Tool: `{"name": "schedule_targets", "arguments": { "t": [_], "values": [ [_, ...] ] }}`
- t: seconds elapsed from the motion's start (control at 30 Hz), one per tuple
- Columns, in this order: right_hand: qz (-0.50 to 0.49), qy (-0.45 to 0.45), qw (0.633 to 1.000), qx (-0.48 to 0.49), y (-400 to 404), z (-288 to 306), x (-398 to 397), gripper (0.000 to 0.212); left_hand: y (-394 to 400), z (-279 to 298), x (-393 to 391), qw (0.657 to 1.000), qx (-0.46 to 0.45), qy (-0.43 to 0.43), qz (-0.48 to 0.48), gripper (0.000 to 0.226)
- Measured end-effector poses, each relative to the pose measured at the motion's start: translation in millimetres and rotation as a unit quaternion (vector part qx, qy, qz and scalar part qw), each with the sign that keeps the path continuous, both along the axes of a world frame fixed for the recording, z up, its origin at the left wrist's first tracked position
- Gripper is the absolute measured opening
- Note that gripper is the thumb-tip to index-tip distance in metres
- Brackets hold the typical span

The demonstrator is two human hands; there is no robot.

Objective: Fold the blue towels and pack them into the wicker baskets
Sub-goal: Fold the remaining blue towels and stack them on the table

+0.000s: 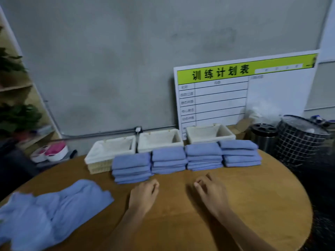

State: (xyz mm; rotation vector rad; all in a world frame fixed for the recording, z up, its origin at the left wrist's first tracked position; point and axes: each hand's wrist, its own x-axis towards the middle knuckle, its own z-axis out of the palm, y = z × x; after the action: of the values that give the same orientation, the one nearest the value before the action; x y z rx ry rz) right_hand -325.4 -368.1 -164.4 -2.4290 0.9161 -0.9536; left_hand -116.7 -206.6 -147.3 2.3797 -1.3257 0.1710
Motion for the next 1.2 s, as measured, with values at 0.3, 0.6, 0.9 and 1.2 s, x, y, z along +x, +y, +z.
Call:
{"name": "schedule_targets", "arguments": {
  "t": [0.3, 0.6, 0.9, 1.2],
  "values": [
    [0.108, 0.153, 0.981, -0.06, 115.4, -26.9, 98.3, 0.024, 89.7, -32.2, 45.6, 0.998, -0.036, 0.013, 0.055, 0.006],
    [0.095, 0.191, 0.974, -0.08, 117.3, -21.4, 104.2, 0.025, 101.4, -18.2, 65.9, 0.999, -0.02, 0.03, 0.003, 0.016],
    [0.221, 0.156, 0.959, 0.087, 169.1, 9.7, 197.2, 0.026, 152.7, 8.9, 171.0, 0.993, 0.103, -0.056, 0.027, 0.03],
    [0.153, 0.168, 0.972, 0.059, 193.4, -5.9, 257.7, 0.021, 140.6, -4.0, 182.5, 0.986, 0.129, -0.101, -0.022, 0.016]
  ]
}}
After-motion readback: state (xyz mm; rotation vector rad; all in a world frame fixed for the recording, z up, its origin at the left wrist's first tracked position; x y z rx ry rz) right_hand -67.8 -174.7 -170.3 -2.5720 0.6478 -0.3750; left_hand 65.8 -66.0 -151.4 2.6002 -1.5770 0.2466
